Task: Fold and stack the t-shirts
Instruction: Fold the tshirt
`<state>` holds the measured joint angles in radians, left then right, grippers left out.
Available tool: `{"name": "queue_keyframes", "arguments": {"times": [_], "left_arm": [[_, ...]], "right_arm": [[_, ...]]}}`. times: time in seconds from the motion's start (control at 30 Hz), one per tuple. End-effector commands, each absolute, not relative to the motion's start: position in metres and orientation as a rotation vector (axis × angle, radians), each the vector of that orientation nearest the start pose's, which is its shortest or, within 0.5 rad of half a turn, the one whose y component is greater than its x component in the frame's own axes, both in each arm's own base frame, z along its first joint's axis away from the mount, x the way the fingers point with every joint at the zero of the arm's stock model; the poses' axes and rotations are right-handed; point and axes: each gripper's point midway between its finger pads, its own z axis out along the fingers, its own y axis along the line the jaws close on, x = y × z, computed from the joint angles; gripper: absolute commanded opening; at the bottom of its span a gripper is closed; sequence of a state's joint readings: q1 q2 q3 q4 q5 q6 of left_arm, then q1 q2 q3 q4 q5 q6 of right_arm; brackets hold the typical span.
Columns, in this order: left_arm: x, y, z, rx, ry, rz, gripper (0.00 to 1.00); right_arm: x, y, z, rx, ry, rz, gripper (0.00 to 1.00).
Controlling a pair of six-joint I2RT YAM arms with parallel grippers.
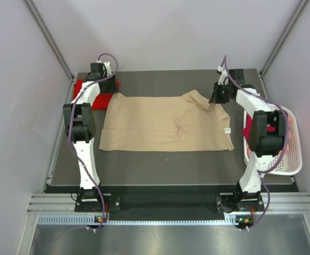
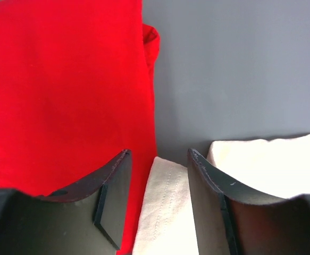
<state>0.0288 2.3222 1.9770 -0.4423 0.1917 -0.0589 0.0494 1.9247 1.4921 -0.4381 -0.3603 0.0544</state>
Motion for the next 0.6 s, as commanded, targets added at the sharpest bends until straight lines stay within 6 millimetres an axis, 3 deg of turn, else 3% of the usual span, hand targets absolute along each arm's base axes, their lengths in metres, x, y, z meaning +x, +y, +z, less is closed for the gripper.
{"name": "queue_keyframes", "arguments": {"times": [0.0,0.57], "left_arm": [[0.6087,-0.0273,0.0915,0.009,2.297,-0.273,0.50],[0.6050,-0.0322,0.0816,-0.008,2.320,-0.261,0.44]], "right_arm": [[0.4850,0.0905,0.1363,-0.199,2.325,0.465,0.00],[0.4845,0.0880,0.1395,-0.206,2.323,0.445,0.00]]}}
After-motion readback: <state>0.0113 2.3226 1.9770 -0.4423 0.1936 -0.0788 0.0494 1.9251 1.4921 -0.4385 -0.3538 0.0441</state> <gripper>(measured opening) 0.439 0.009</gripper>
